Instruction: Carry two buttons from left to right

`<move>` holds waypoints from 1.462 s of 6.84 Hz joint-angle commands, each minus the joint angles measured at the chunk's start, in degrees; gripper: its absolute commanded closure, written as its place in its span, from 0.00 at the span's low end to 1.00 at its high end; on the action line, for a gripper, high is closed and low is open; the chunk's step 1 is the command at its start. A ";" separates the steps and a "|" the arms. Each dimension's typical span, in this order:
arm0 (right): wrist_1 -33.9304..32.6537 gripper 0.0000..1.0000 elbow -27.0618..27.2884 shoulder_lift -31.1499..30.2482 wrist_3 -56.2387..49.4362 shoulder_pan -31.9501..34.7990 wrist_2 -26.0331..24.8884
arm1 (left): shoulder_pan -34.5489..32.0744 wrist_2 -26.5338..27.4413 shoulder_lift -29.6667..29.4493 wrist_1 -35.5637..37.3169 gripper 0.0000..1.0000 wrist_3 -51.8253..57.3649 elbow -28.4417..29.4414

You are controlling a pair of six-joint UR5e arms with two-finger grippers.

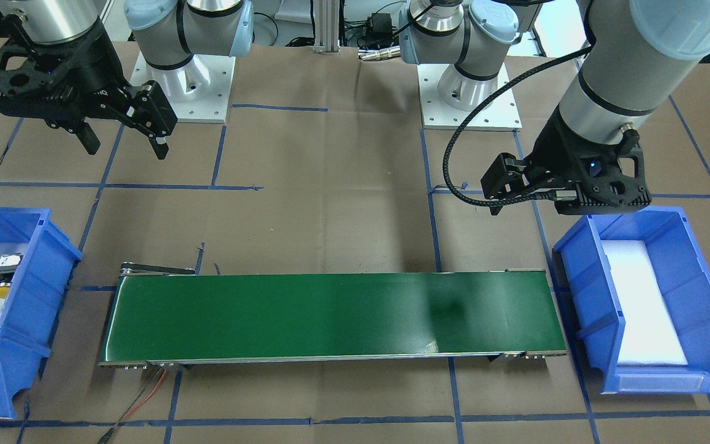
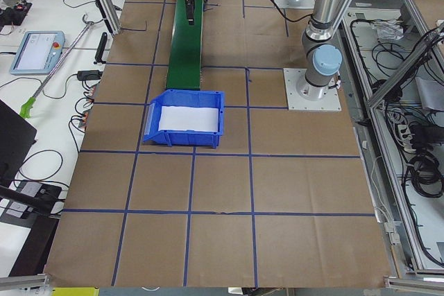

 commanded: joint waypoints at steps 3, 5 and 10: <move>0.24 0.00 -0.03 0.58 -0.91 0.01 0.05 | 0.00 0.00 0.00 0.00 0.00 0.00 0.01; 0.06 0.00 -0.03 0.76 -0.91 0.01 0.05 | 0.00 0.00 0.00 0.00 0.00 0.00 0.01; 0.85 0.00 -2.41 0.76 -0.82 -0.08 -0.48 | 0.09 0.00 0.09 0.00 0.00 0.26 0.09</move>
